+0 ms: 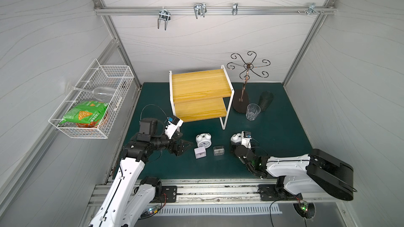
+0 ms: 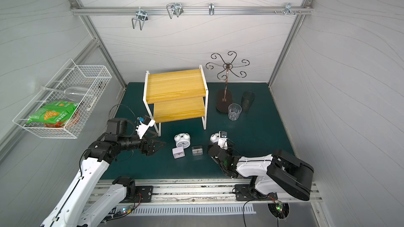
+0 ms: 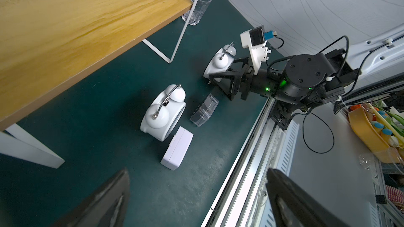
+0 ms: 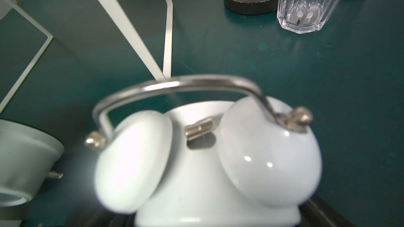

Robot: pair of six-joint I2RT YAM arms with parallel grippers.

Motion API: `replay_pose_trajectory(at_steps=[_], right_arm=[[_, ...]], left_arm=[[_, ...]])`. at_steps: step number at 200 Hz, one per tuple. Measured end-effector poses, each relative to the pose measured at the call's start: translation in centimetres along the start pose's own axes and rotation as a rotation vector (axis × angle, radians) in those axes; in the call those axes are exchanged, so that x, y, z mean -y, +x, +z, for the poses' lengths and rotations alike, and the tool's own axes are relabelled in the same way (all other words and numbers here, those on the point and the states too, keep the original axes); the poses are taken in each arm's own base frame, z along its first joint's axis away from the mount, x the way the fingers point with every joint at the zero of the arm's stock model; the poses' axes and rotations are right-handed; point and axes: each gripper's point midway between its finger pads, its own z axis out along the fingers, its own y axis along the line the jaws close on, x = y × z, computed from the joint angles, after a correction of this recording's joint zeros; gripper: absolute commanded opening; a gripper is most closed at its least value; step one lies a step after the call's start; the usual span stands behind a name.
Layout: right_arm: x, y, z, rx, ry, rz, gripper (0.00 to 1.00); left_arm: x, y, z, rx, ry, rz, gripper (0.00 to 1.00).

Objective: Place the alarm clocks on the shelf by style
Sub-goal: Pick up the alarm from the center of the board.

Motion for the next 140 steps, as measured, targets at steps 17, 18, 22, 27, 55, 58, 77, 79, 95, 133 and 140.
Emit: replay_pose_trajectory(at_steps=[17,18,22,27,55,58,77,79,95,133,140], right_arm=[[0.0,-0.2,0.1,0.005,0.000,-0.003,0.88],[0.0,-0.1,0.1,0.005,0.000,-0.004,0.88],[0.0,-0.2,0.1,0.006,-0.001,-0.004,0.86],[-0.1,-0.2,0.1,0.007,-0.002,-0.006,0.85],[-0.2,-0.2,0.2,0.006,-0.010,-0.010,0.81],[-0.3,-0.2,0.2,0.007,-0.011,-0.011,0.80],[-0.3,-0.2,0.2,0.005,-0.013,-0.018,0.78],[-0.3,-0.2,0.2,0.005,-0.013,-0.018,0.78],[-0.3,-0.2,0.1,0.005,-0.015,-0.023,0.76],[-0.5,-1.2,-0.9,0.016,-0.035,-0.019,0.75],[-0.7,-1.7,-1.3,0.020,-0.039,-0.020,0.74]], left_arm=[[0.0,0.0,0.0,0.000,0.000,0.000,0.99],[0.0,0.0,0.0,0.000,0.000,0.000,0.99],[0.0,0.0,0.0,0.000,0.000,0.000,0.99],[0.0,0.0,0.0,0.000,0.000,0.000,0.99],[0.0,0.0,0.0,0.001,0.000,0.001,0.99],[0.0,0.0,0.0,0.001,0.000,0.001,0.99],[0.0,0.0,0.0,0.000,0.000,0.001,0.99],[0.0,0.0,0.0,0.000,0.000,0.001,0.99],[0.0,0.0,0.0,0.000,-0.001,0.002,0.99],[-0.4,0.1,-0.2,0.000,-0.037,0.024,0.99],[-0.5,0.1,-0.3,0.000,-0.050,0.029,0.99]])
